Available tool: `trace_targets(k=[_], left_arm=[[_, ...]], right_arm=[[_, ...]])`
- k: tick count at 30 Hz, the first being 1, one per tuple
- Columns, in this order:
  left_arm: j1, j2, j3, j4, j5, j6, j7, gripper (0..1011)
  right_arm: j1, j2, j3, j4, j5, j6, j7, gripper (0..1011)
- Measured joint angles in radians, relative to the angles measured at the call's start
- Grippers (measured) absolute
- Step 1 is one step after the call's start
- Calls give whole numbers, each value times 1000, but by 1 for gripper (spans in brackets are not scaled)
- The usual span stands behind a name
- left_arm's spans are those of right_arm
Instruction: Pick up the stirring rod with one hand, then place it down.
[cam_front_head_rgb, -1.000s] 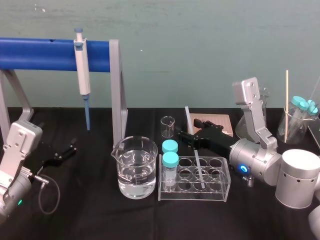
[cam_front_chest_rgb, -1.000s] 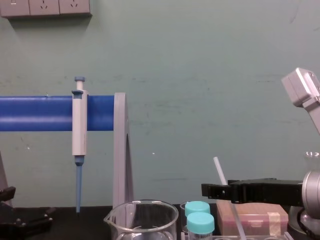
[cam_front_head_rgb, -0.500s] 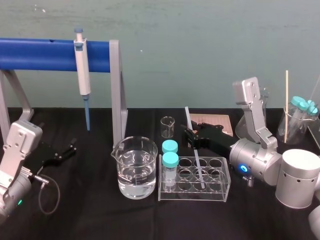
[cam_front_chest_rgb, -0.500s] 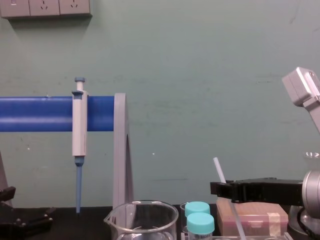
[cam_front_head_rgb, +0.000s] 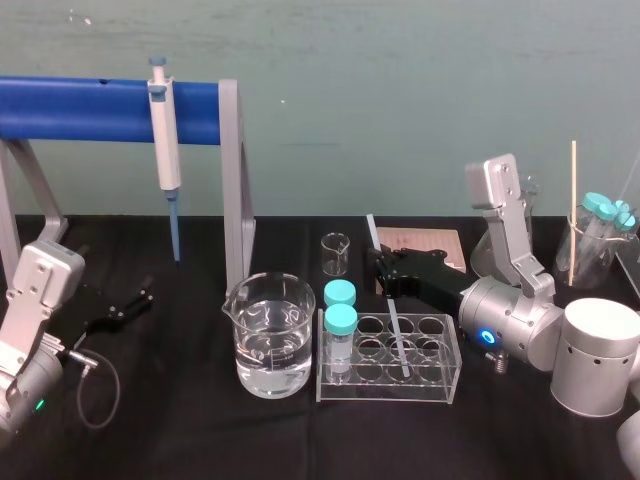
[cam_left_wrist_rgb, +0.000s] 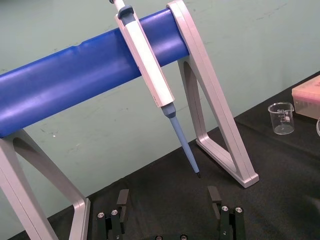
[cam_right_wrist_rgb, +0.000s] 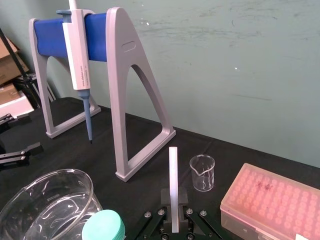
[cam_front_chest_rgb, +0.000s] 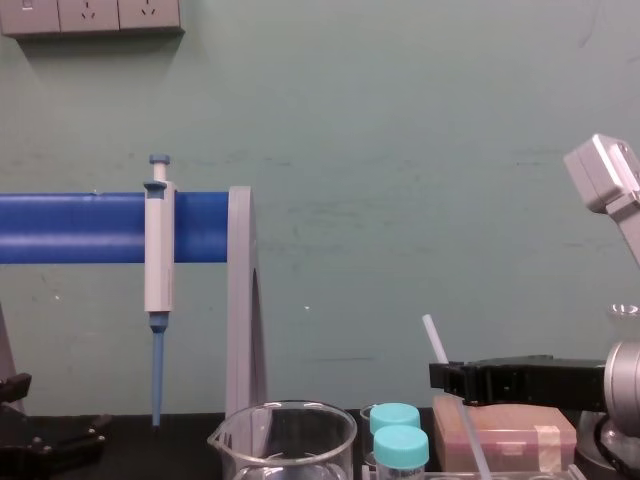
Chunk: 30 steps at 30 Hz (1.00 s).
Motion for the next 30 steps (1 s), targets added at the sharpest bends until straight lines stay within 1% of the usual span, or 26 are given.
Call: trace_targets(k=[1,4,6,7,8,9,12,13,15,16,19,23,27,30], left_arm=[[0,0,0,0,0,0,0,1000],[0,0,0,0,0,0,0,1000],[0,0,0,0,0,0,0,1000],[0,0,0,0,0,0,0,1000],[0,0,0,0,0,0,0,1000],[0,0,0,0,0,0,0,1000],[0,0,0,0,0,0,0,1000],[0,0,0,0,0,0,0,1000],[0,0,0,0,0,0,0,1000],[0,0,0,0,0,0,0,1000],[0,0,0,0,0,0,0,1000],[0,0,0,0,0,0,0,1000],[0,0,0,0,0,0,0,1000],[0,0,0,0,0,0,0,1000]], right_arm=[[0,0,0,0,0,0,0,72],[-11,-2,5,-5,-7,-32,0,72],[-25,-4,13,-15,-20,-77,0,72],[-36,-6,17,-20,-30,-111,0,72],[-42,-6,19,-24,-36,-128,0,72],[-52,-5,21,-29,-52,-169,1,72],[-69,-1,22,-36,-82,-238,5,72],[-81,0,25,-40,-95,-281,11,72],[-93,0,31,-43,-102,-318,17,72],[-104,0,37,-45,-106,-354,26,72],[-120,-2,49,-49,-101,-397,45,72],[-146,-11,77,-58,-68,-444,81,72],[-157,-19,100,-75,-57,-466,92,72],[-159,-20,121,-104,-51,-472,93,72]])
